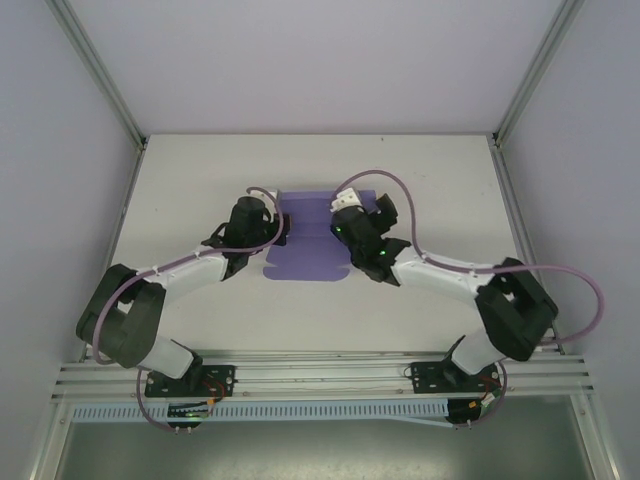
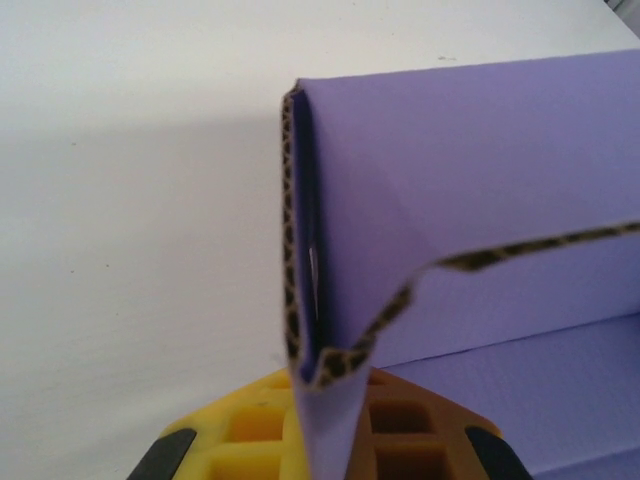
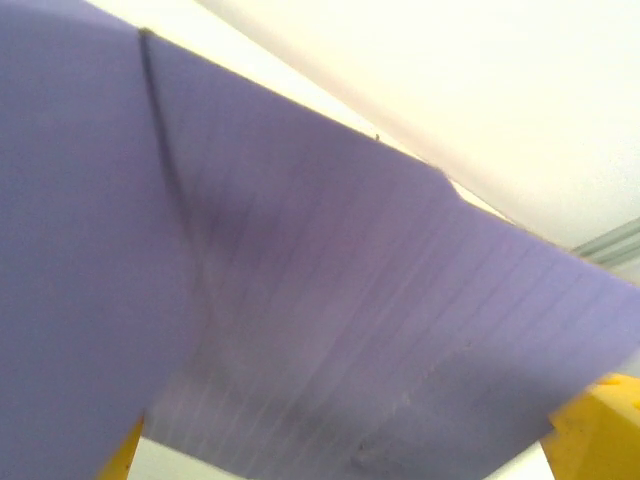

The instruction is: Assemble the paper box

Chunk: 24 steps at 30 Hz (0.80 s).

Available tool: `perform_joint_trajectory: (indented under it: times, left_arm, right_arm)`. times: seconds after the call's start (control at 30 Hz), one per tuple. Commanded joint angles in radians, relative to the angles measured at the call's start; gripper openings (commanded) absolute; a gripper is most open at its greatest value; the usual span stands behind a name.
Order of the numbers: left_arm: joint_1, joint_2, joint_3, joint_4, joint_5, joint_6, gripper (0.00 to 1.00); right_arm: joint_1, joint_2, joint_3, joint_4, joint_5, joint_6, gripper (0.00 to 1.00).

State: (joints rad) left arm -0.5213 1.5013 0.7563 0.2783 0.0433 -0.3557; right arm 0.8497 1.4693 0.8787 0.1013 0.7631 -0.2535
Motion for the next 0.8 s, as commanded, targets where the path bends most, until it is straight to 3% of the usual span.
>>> perform_joint_trajectory:
  times: [0.0, 0.1, 0.23, 0.33, 0.43, 0.5, 0.67, 0.77]
  left_arm:
    - [-0.021, 0.018, 0.03, -0.015, 0.032, -0.035, 0.0]
    - [-0.021, 0.027, 0.036, -0.006, 0.054, -0.03, 0.0]
    - [-0.021, 0.021, 0.014, 0.039, 0.097, -0.013, 0.0]
    - [-0.022, 0.012, 0.009, 0.036, 0.086, -0.005, 0.0]
    - [-0.022, 0.009, 0.018, 0.015, 0.078, -0.002, 0.0]
    - [-0.021, 0.004, 0.015, 0.026, 0.099, 0.003, 0.0]
    - [-0.022, -0.008, 0.016, 0.015, 0.1, 0.004, 0.0]
    - [-0.021, -0.008, 0.015, 0.014, 0.09, 0.003, 0.0]
  right_arm:
    - [-0.011, -0.202, -0.049, -0.048, -0.134, 0.076, 0.99]
    - [-0.075, -0.391, -0.106, -0.171, -0.324, 0.132, 0.99]
    - [-0.281, -0.598, -0.183, -0.205, -0.58, 0.242, 0.99]
    - [-0.448, -0.658, -0.202, -0.204, -0.734, 0.28, 0.94]
    - [-0.493, -0.648, -0.197, -0.206, -0.952, 0.269, 0.91]
    - [-0.494, -0.607, -0.184, -0.22, -0.987, 0.285, 0.9]
    - [-0.498, -0.498, -0.13, -0.303, -0.899, 0.28, 0.84]
    - [-0.5, -0.486, -0.142, -0.268, -1.003, 0.253, 0.81]
